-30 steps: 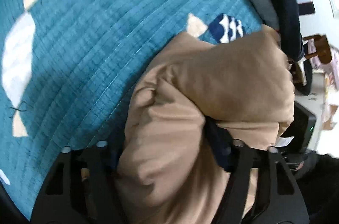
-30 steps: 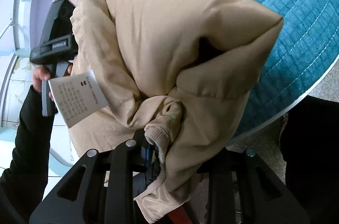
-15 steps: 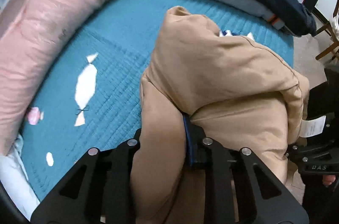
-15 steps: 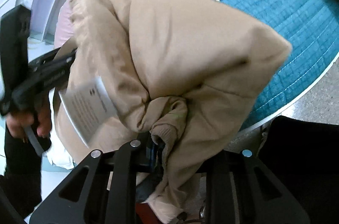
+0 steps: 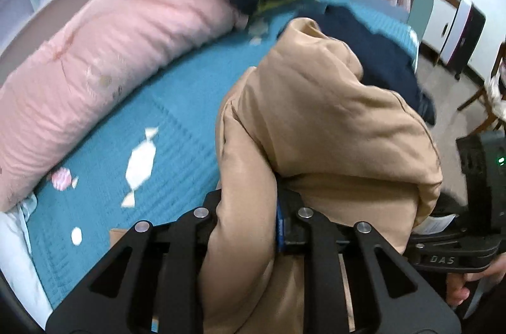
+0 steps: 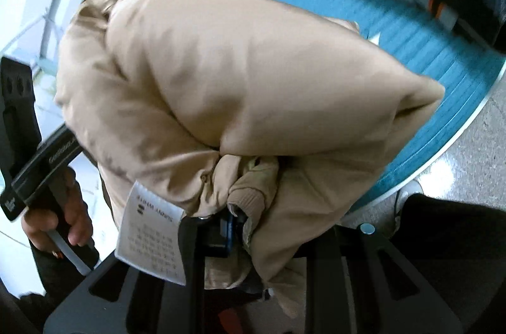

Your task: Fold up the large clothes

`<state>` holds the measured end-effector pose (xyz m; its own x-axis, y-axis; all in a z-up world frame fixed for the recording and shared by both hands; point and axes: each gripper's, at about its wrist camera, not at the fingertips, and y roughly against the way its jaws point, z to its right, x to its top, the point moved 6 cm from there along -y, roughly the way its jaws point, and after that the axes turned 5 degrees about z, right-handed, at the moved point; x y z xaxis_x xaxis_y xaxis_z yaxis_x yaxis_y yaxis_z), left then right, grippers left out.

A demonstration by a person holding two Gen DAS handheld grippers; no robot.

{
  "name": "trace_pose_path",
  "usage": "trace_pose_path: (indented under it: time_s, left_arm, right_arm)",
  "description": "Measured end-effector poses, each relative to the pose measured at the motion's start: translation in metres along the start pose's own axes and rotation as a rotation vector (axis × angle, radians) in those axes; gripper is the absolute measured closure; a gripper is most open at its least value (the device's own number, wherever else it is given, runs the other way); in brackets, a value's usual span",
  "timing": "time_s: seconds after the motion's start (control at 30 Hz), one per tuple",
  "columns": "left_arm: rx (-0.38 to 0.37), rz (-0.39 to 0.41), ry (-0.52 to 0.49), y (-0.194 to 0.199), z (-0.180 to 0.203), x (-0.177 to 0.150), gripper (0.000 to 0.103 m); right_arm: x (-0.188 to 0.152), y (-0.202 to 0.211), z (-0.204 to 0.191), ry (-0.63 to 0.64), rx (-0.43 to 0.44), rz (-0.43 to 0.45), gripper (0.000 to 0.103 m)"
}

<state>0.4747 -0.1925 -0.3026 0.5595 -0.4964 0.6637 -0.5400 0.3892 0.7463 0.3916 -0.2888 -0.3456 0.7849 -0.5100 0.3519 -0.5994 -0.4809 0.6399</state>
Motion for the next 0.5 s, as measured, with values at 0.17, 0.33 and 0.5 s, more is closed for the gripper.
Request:
trace_pose_path:
  time_s: [0.17, 0.33, 0.5]
  left_arm:
    - [-0.086, 0.081, -0.007, 0.025, 0.023, 0.059, 0.083]
    - [-0.175, 0.139, -0.050, 0.039, 0.049, 0.124, 0.083]
    - [-0.259, 0.232, -0.111, 0.056, 0.091, 0.202, 0.083]
  right_arm:
    - [0.036, 0.052, 0.001, -0.024, 0.032, 0.084, 0.084]
    - [0.080, 0.116, -0.001, -0.023, 0.051, 0.189, 0.084]
    - [0.133, 0.191, 0.000, 0.005, 0.037, 0.306, 0.084]
